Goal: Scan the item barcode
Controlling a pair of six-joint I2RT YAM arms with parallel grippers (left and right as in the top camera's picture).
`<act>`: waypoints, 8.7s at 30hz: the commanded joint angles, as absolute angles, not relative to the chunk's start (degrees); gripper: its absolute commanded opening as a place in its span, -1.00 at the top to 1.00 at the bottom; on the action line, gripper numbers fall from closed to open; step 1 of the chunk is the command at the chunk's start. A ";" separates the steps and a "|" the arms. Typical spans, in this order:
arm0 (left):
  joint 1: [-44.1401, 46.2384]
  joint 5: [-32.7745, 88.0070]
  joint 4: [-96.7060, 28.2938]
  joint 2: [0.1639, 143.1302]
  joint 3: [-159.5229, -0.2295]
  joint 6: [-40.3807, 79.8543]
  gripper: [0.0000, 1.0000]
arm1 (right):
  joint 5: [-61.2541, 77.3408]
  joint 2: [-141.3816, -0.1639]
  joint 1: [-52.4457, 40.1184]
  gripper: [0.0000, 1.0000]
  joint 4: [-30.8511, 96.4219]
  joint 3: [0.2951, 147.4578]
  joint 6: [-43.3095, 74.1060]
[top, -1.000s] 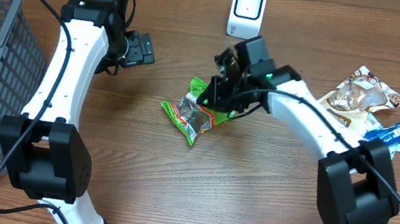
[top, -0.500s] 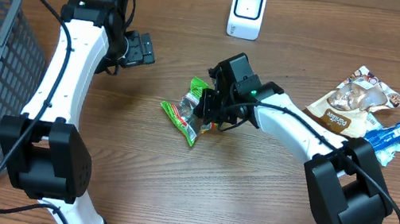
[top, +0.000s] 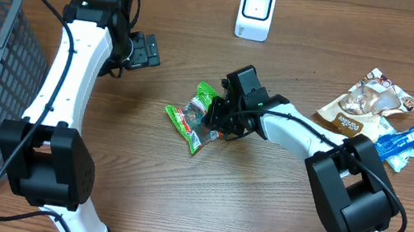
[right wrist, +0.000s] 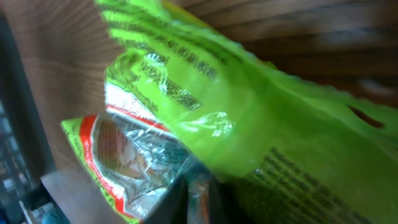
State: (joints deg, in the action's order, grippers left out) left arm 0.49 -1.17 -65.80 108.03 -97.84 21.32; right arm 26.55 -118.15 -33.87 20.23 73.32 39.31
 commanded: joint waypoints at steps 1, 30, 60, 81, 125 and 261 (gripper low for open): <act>0.40 -1.89 -65.71 108.49 -98.78 22.11 -1.00 | 25.41 -118.89 -33.61 0.47 21.74 74.04 37.47; 0.40 -1.89 -65.71 108.49 -98.78 22.11 -0.99 | 30.15 -122.63 -25.82 -0.84 32.86 87.72 -12.45; 0.40 -1.89 -65.71 108.49 -98.78 22.11 -1.00 | 25.21 -124.27 -22.31 0.93 43.59 87.39 34.04; 0.40 -1.89 -65.71 108.49 -98.78 22.11 -1.00 | 33.85 -124.38 -24.16 -0.56 35.20 84.20 23.22; 0.40 -1.91 -65.71 108.49 -98.78 22.11 -1.00 | 33.08 -119.11 -22.63 -0.33 33.21 79.85 22.96; 0.40 -1.89 -65.71 108.49 -98.78 22.11 -0.99 | -23.55 -106.00 -26.24 0.92 11.27 89.84 -12.78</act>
